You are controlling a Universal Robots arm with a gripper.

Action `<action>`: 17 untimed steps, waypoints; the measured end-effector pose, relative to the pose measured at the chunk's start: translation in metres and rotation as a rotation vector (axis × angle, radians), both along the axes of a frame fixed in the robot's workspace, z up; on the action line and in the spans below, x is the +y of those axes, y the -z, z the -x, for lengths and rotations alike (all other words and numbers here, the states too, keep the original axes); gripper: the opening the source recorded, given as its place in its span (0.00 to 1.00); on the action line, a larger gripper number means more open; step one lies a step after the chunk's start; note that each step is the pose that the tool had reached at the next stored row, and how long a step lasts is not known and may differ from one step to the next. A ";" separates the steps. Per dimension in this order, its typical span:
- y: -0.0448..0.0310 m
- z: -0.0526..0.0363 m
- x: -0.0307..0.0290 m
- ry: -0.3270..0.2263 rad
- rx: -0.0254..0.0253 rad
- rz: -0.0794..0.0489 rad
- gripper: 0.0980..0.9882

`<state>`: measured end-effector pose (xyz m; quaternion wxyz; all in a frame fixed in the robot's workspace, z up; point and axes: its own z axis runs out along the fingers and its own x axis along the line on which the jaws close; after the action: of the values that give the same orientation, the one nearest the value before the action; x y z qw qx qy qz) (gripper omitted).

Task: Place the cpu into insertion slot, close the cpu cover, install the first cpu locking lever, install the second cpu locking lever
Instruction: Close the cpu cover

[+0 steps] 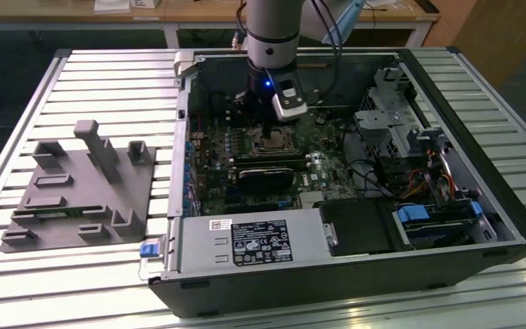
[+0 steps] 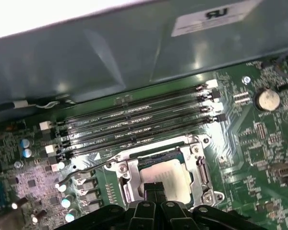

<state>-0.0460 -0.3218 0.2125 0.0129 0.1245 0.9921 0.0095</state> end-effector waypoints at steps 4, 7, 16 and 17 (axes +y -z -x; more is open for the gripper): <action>0.0004 0.0001 0.0000 -0.048 -0.0038 -0.006 0.01; 0.0005 0.0000 -0.0001 -0.076 -0.0085 -0.009 0.01; 0.0009 0.0116 -0.0054 -0.086 -0.0490 -0.010 0.01; 0.0011 0.0138 -0.0059 -0.086 -0.0518 -0.012 0.01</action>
<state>-0.0598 -0.3277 0.2113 0.0374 0.0816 0.9958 0.0190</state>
